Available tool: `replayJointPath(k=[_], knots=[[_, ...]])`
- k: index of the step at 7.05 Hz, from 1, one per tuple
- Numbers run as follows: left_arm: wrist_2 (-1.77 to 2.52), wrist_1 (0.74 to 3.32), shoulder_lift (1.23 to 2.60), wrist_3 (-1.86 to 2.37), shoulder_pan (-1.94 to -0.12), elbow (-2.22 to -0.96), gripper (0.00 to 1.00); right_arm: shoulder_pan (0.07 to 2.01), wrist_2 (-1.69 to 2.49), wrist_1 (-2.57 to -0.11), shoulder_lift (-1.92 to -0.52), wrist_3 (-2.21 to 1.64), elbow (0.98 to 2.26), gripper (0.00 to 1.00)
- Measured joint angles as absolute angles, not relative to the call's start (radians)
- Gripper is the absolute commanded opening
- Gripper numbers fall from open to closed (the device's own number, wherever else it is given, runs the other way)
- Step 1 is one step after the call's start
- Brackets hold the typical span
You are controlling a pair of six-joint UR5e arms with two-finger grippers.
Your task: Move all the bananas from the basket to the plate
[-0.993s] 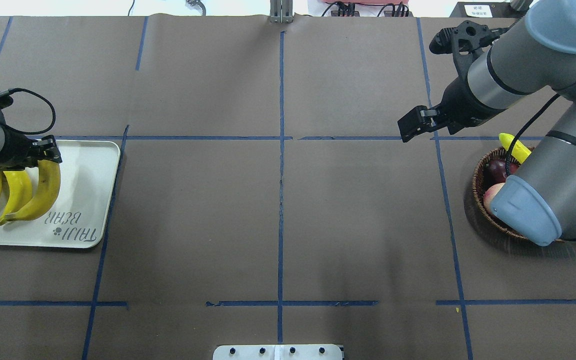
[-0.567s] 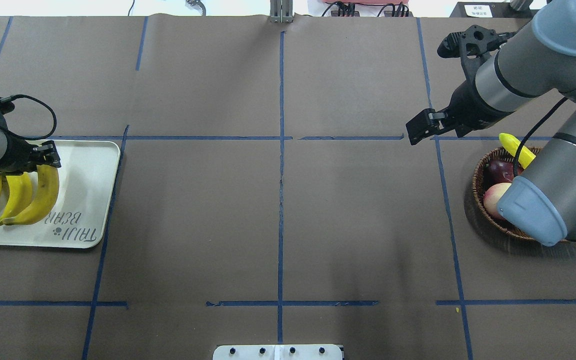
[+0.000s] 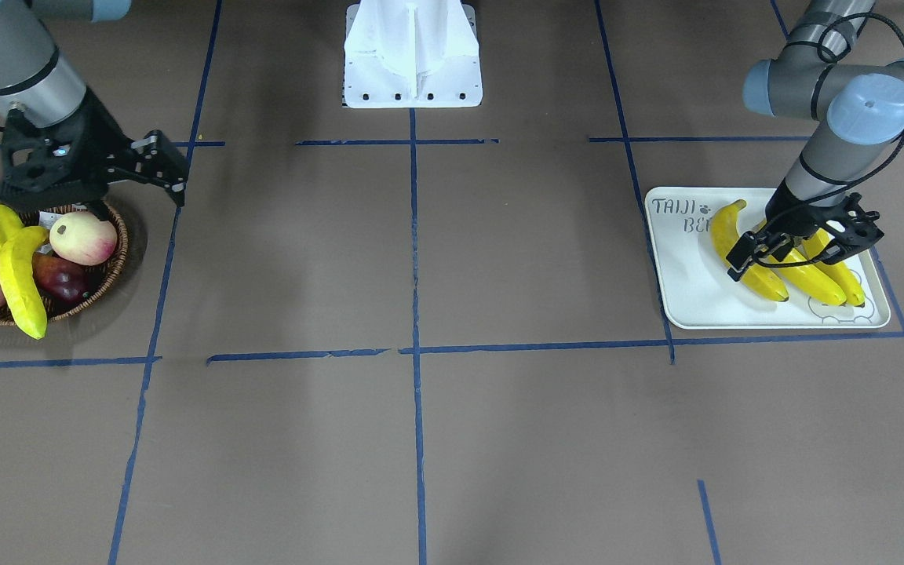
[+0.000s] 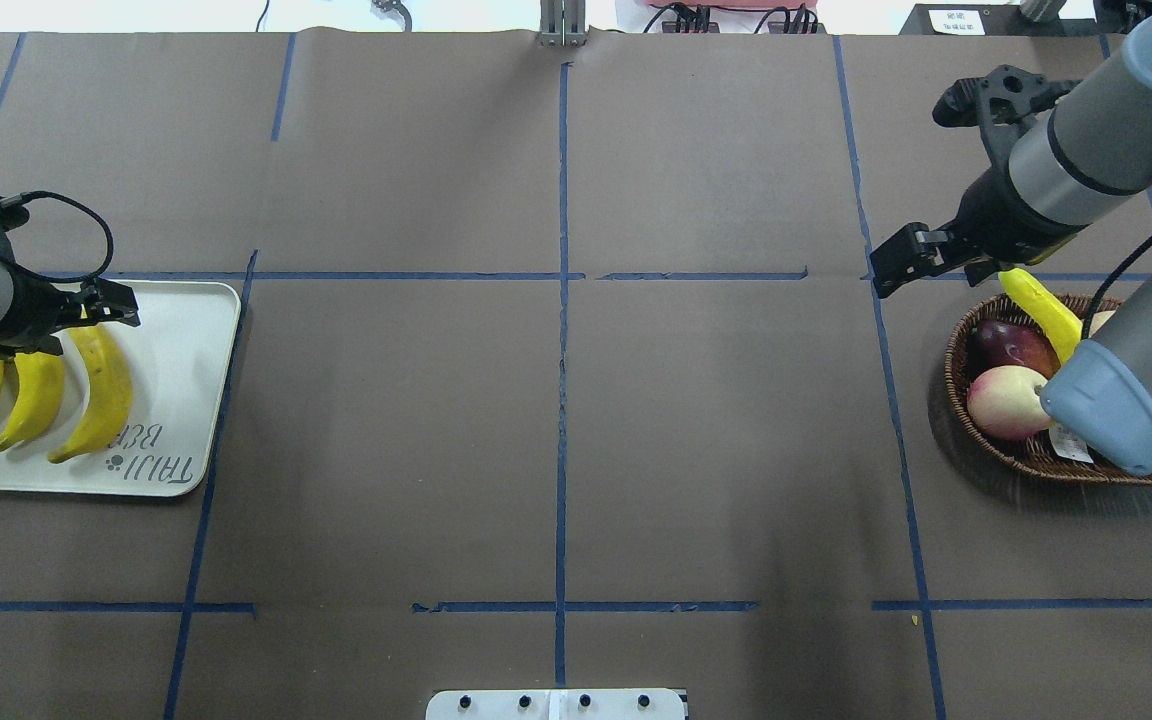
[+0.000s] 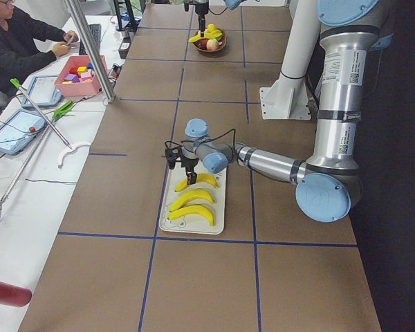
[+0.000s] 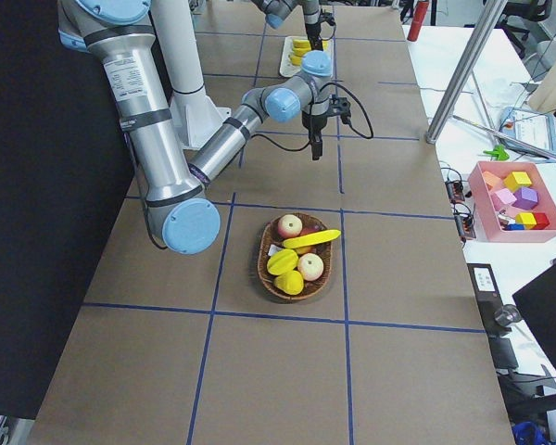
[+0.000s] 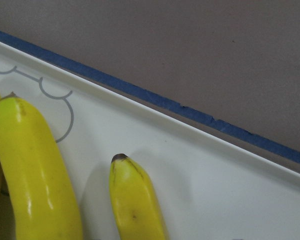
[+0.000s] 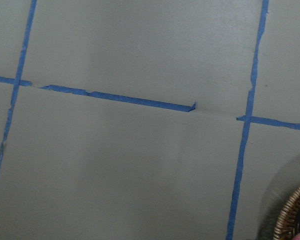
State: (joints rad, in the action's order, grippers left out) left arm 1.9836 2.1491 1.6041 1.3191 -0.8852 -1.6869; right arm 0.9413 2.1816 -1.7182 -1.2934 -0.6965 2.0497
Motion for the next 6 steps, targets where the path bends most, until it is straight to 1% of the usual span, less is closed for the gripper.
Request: replayJointPath(k=[2, 4, 5, 6], knots=[[2.041, 2.142, 1.611, 1.359, -0.885, -1.749, 0.99, 1.016, 2.263, -1.717, -1.383, -0.585, 2.045, 1.00], [2.061, 2.136, 1.633, 1.429, -0.882, -1.782, 0.99, 1.094, 2.357, -1.706, -1.460, -0.481, 2.043, 1.00], [2.062, 2.136, 1.646, 1.449, -0.881, -1.785, 0.99, 1.118, 2.382, -1.644, -1.502, -0.464, 2.028, 1.00], [2.063, 2.135, 1.657, 1.462, -0.881, -1.786, 0.99, 1.138, 2.394, -1.504, -1.554, -0.461, 1.978, 1.00]])
